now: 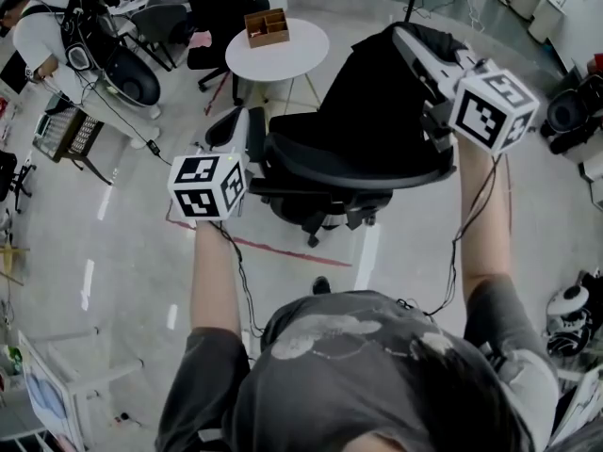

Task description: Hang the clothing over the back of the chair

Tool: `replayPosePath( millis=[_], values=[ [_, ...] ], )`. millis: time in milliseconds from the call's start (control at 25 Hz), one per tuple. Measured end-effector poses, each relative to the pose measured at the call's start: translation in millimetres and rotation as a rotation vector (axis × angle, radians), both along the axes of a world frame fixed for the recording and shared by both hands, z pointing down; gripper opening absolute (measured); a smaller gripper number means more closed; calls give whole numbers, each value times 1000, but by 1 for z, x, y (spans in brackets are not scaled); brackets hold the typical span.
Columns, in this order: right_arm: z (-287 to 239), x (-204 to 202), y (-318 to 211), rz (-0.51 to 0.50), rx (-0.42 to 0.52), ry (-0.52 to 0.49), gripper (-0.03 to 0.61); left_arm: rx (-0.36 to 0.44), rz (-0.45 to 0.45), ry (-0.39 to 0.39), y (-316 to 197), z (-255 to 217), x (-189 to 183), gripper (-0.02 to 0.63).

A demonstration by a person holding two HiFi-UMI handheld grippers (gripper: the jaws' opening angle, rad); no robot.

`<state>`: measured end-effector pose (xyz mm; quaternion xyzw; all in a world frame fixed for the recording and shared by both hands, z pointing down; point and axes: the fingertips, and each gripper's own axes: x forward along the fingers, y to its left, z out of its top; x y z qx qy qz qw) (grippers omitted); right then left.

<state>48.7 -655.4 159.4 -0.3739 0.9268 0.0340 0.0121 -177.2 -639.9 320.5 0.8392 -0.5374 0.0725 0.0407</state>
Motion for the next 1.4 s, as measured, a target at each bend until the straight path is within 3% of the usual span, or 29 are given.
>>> replayPosePath(
  millis=[560, 1000, 1400],
  values=[
    [15, -22, 131, -143, 15, 18, -7, 39, -79, -15, 111, -28, 16, 0],
    [35, -28, 254, -209, 140, 72, -8, 37, -93, -27, 217, -15, 48, 0],
    [45, -25, 323, -185, 210, 130, -8, 17, -102, -35, 295, -13, 61, 0]
  ],
)
